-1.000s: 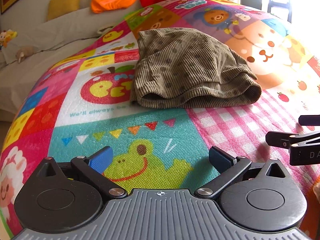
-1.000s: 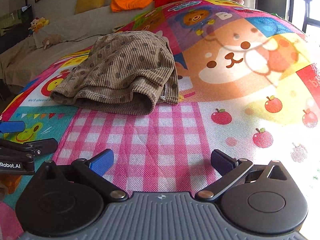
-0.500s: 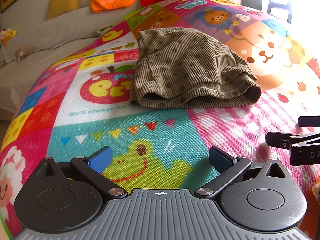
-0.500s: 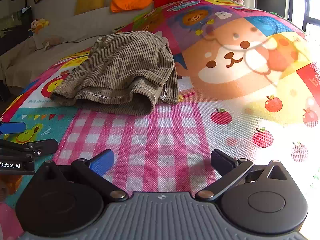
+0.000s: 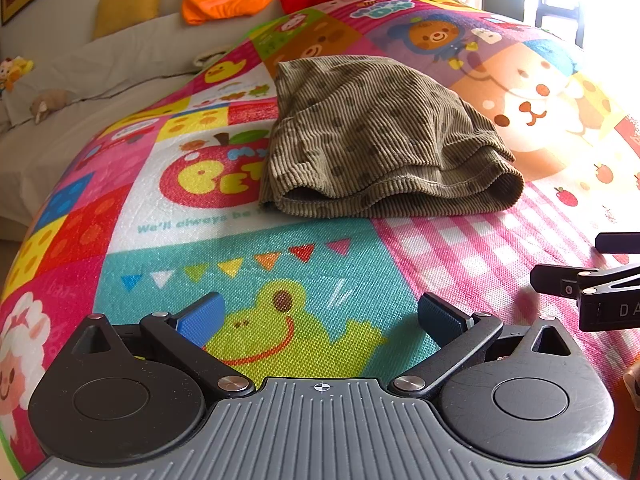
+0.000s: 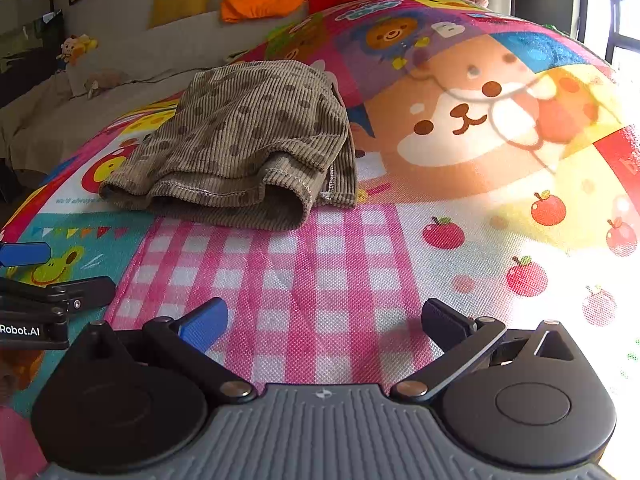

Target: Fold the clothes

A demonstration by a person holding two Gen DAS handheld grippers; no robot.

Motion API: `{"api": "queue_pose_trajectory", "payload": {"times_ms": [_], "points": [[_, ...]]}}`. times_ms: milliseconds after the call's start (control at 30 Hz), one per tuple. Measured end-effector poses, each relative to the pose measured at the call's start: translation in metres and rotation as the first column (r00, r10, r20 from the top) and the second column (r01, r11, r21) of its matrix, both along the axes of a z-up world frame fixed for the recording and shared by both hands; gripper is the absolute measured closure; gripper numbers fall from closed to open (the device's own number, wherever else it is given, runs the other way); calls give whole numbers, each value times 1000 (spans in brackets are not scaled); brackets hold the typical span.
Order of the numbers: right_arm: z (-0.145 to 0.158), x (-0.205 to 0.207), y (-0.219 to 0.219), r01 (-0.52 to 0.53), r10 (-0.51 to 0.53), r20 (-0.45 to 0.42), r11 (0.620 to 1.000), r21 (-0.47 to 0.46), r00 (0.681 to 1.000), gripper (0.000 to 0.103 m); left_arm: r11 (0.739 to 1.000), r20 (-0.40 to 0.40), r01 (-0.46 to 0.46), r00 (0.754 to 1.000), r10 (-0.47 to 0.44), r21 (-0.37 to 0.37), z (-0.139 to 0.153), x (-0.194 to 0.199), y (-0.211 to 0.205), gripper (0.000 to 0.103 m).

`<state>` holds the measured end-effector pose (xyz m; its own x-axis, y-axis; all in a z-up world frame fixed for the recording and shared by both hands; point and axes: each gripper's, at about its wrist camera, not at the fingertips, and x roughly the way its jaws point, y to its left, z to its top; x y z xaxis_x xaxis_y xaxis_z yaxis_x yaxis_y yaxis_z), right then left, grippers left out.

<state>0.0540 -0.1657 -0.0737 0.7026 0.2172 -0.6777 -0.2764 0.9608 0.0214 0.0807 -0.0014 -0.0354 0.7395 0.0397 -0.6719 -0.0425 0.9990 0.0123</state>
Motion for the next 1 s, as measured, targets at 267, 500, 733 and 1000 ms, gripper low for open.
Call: {"api": "queue_pose_trajectory", "payload": {"times_ms": [267, 500, 733, 1000], "points": [[0, 2, 1, -4, 4, -4, 1000, 1, 1000, 0, 1000, -1, -2, 1000, 2, 0, 0, 1, -1, 0], [-1, 2, 3, -4, 4, 1, 1000, -11, 1000, 0, 1000, -2, 7, 1000, -7, -4, 0, 1, 1, 0], [-1, 3, 2, -4, 4, 1, 1000, -6, 1000, 0, 1000, 2, 10, 1000, -10, -4, 0, 0, 0, 0], [0, 1, 1, -3, 3, 2, 1000, 5, 1000, 0, 1000, 4, 7, 1000, -7, -5, 0, 0, 1, 0]]}}
